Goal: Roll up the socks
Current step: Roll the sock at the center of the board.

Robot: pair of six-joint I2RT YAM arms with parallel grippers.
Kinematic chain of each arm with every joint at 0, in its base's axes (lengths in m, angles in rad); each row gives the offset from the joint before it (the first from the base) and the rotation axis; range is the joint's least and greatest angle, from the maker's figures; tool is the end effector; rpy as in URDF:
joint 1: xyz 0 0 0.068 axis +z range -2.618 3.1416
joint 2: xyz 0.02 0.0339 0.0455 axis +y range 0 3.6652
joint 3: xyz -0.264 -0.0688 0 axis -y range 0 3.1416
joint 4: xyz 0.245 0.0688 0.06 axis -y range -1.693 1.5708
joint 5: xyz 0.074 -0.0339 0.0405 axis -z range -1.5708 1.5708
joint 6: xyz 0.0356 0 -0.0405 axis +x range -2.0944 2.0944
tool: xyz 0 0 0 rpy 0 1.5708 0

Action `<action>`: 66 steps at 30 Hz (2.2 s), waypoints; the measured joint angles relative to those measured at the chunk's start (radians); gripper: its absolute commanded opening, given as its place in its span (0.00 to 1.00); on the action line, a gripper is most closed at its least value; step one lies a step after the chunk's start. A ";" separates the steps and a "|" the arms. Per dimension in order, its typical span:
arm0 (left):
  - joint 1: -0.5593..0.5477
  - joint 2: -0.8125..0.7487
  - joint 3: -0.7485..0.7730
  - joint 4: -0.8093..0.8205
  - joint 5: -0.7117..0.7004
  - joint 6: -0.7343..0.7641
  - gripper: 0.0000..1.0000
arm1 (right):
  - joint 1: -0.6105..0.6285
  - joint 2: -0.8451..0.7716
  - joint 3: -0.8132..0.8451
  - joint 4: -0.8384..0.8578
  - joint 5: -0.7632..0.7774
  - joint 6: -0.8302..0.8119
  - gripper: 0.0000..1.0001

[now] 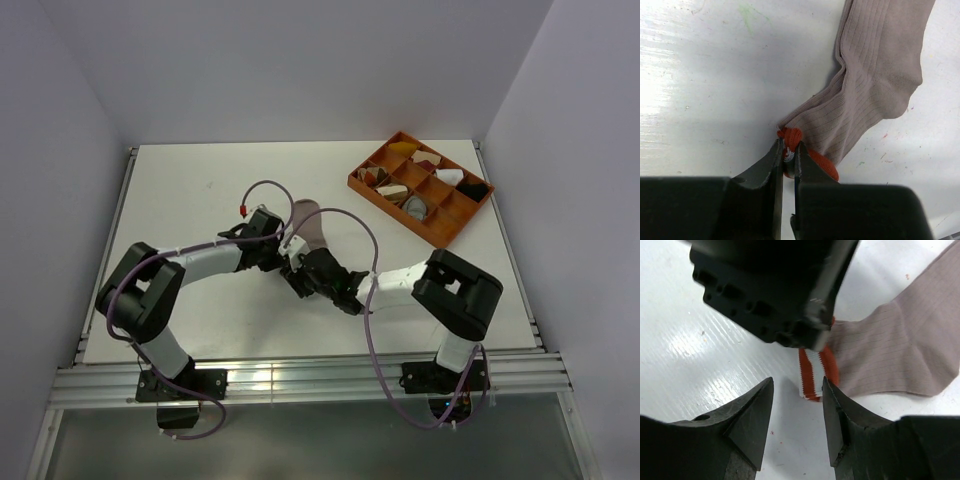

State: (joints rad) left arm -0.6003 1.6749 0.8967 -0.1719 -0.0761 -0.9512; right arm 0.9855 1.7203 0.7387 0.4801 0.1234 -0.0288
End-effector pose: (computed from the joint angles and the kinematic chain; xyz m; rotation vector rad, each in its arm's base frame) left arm 0.2720 -0.1829 0.1577 -0.4851 2.5544 -0.5132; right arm 0.1922 0.2820 0.1516 -0.9524 1.8721 0.4571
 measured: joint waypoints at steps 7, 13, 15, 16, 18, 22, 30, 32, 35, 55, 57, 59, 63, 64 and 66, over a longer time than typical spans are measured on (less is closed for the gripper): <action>0.000 0.009 0.015 -0.014 0.006 0.000 0.00 | 0.025 0.067 0.029 -0.005 0.041 -0.034 0.43; 0.002 0.012 0.021 -0.022 0.006 0.000 0.00 | 0.032 0.098 0.060 -0.018 0.101 -0.040 0.22; 0.002 0.013 0.024 -0.025 0.006 0.000 0.01 | 0.033 0.100 0.063 -0.019 0.115 -0.039 0.10; 0.002 0.014 0.024 -0.025 0.006 0.000 0.01 | 0.034 0.101 0.064 -0.019 0.119 -0.037 0.05; 0.003 0.014 0.025 -0.026 0.006 0.000 0.03 | 0.035 0.102 0.069 -0.026 0.121 -0.032 0.00; 0.009 0.017 0.029 -0.029 0.011 -0.004 0.08 | 0.035 0.104 0.081 -0.046 0.115 -0.026 0.00; 0.051 0.013 0.026 -0.028 0.039 -0.019 0.49 | -0.055 0.103 0.107 -0.078 -0.091 0.063 0.00; 0.063 -0.004 0.017 -0.024 0.039 -0.026 0.57 | -0.097 0.103 0.114 -0.089 -0.174 0.106 0.00; 0.080 -0.054 -0.006 -0.008 0.037 -0.039 0.59 | -0.158 0.103 0.114 -0.093 -0.287 0.177 0.00; 0.085 -0.157 -0.186 0.183 0.090 -0.112 0.55 | -0.474 0.336 0.019 0.367 -0.917 0.926 0.00; 0.076 -0.147 -0.186 0.200 0.095 -0.116 0.55 | -0.484 0.361 0.021 0.403 -0.946 0.985 0.00; 0.067 -0.137 -0.186 0.216 0.098 -0.117 0.54 | -0.487 0.367 0.021 0.407 -0.958 1.013 0.00; 0.055 -0.105 -0.186 0.237 0.098 -0.117 0.52 | -0.487 0.367 0.026 0.388 -0.970 1.036 0.00; 0.053 -0.095 -0.186 0.241 0.098 -0.117 0.52 | -0.487 0.367 0.028 0.384 -0.972 1.037 0.00; 0.053 -0.079 -0.186 0.248 0.099 -0.120 0.51 | -0.488 0.367 0.029 0.380 -0.974 1.049 0.00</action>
State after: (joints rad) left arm -0.5476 1.5959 0.7109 0.0757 0.0231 -1.0714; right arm 0.4980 2.0872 0.7681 0.8597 -0.8501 1.0203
